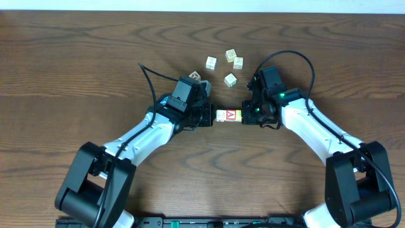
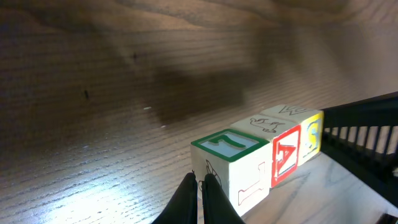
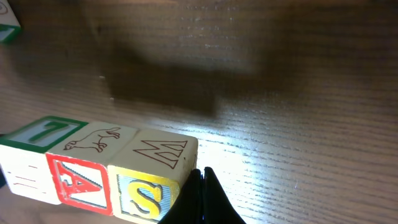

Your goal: Lift 3 blocks

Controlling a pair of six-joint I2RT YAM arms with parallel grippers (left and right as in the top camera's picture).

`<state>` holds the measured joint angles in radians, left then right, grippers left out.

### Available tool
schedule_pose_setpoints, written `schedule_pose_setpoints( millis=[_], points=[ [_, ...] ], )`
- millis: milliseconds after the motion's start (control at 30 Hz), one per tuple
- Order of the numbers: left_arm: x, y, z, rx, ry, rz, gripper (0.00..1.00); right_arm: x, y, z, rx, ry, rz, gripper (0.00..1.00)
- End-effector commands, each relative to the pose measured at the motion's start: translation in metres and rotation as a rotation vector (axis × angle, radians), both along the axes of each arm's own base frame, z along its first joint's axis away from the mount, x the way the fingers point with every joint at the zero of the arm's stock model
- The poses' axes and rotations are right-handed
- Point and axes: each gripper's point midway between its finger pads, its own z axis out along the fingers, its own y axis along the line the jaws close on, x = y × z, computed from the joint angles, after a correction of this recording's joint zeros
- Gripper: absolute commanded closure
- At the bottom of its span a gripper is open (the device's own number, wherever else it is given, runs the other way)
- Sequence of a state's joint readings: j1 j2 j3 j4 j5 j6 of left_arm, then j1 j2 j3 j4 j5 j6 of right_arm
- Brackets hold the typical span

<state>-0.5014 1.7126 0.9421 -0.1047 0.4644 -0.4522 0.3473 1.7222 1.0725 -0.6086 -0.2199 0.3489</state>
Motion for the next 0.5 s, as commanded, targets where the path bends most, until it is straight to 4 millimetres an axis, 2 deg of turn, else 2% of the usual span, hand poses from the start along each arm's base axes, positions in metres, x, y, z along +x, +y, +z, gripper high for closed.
schedule_pose_setpoints(
  millis=[0, 233, 467],
  points=[
    [-0.012, -0.022, 0.002, -0.057, 0.027, -0.070, 0.93, -0.007, 0.038, 0.015, 0.134, 0.011, 0.086, 0.99],
    [-0.013, -0.022, -0.003, -0.051, 0.037, -0.071, 0.93, -0.009, 0.039, 0.007, 0.126, 0.033, 0.088, 0.99],
    [-0.015, -0.021, -0.017, -0.035, 0.068, -0.071, 0.93, -0.009, 0.042, 0.003, 0.125, 0.037, 0.095, 0.99]
  ],
)
